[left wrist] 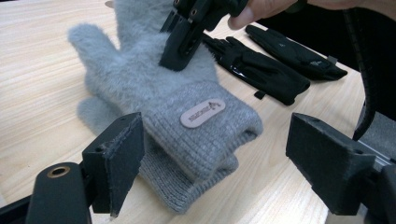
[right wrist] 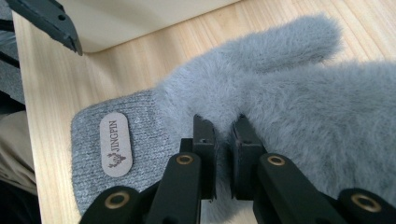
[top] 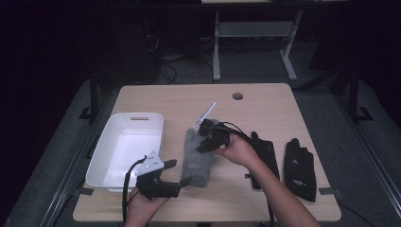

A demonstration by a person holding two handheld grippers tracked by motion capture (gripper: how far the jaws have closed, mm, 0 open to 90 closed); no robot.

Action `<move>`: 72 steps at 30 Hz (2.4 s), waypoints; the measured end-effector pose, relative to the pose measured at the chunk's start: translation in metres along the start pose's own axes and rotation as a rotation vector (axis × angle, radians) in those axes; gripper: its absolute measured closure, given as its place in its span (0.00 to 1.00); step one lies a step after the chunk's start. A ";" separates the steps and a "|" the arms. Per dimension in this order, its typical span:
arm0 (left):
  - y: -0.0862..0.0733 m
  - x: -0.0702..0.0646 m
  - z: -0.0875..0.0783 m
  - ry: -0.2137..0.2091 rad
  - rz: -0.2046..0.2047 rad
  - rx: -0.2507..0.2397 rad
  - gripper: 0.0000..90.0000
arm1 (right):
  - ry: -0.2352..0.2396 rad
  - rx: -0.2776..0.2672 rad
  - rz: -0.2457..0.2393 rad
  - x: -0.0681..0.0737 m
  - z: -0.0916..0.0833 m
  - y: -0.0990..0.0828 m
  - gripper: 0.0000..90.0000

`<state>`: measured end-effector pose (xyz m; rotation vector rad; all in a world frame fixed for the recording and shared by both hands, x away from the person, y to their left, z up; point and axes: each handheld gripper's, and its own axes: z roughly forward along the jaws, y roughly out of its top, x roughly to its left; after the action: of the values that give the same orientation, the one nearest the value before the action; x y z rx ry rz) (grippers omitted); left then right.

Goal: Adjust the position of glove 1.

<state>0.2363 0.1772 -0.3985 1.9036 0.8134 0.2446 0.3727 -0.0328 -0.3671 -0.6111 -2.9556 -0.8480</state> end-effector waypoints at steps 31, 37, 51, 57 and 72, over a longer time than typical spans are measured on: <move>0.002 -0.001 0.008 0.000 -0.003 0.037 0.23 | -0.048 -0.099 0.264 -0.043 -0.001 -0.031 0.32; 0.004 -0.001 0.008 -0.001 0.012 0.048 0.23 | -0.053 -0.115 0.359 -0.060 0.002 -0.043 0.30; 0.003 -0.003 0.013 -0.007 0.020 0.057 0.23 | -0.027 -0.204 0.519 -0.088 0.031 -0.047 0.31; 0.003 -0.004 0.013 -0.007 0.024 0.061 0.23 | -0.009 -0.200 0.564 -0.091 0.047 -0.045 0.30; 0.004 -0.003 0.014 -0.009 0.015 0.075 0.23 | 0.028 -0.214 0.635 -0.091 0.067 -0.051 0.47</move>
<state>0.2428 0.1640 -0.4011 1.9799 0.8122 0.2170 0.4446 -0.0713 -0.4599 -1.4192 -2.3958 -1.0655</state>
